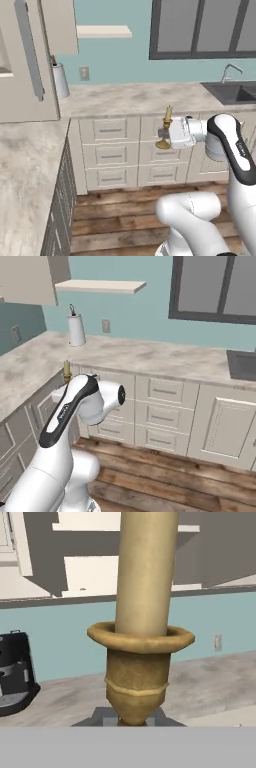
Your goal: Pick the candle and candle from the dining table and place them in the open cabinet. Close the cabinet after placing the objects.
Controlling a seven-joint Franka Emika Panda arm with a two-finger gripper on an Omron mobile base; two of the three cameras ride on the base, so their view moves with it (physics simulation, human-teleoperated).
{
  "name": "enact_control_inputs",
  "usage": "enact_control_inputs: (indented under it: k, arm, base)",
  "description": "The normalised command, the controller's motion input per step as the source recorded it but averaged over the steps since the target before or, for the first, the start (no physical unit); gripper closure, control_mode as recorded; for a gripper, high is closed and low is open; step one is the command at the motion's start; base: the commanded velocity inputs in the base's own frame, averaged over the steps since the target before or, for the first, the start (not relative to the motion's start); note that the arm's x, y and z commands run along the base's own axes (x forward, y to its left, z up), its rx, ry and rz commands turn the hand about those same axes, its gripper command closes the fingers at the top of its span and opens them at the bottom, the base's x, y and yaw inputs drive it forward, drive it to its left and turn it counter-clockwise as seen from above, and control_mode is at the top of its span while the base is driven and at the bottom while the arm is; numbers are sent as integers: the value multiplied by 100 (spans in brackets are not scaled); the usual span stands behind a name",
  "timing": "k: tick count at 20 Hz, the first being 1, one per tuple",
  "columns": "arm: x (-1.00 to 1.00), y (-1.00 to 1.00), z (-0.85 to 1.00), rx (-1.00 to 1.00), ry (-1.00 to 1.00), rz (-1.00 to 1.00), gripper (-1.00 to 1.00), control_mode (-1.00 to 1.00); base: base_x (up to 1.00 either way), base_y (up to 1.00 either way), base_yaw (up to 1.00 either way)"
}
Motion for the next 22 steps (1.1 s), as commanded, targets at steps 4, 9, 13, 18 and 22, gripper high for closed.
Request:
enact_control_inputs:
  k: [4,9,13,18,22]
  arm:
    - [0,0,0,0,0,0,100,100]
    - [0,0,0,0,0,0,100,100]
    - [0,0,0,0,0,0,100,100]
    - [0,0,0,0,0,0,100,100]
    - [0,0,0,0,0,0,100,100]
  base:
    - [14,-33,38]
    - [21,-26,41]
    - [36,-17,43]
    - [40,-16,41]
    - [43,-17,39]
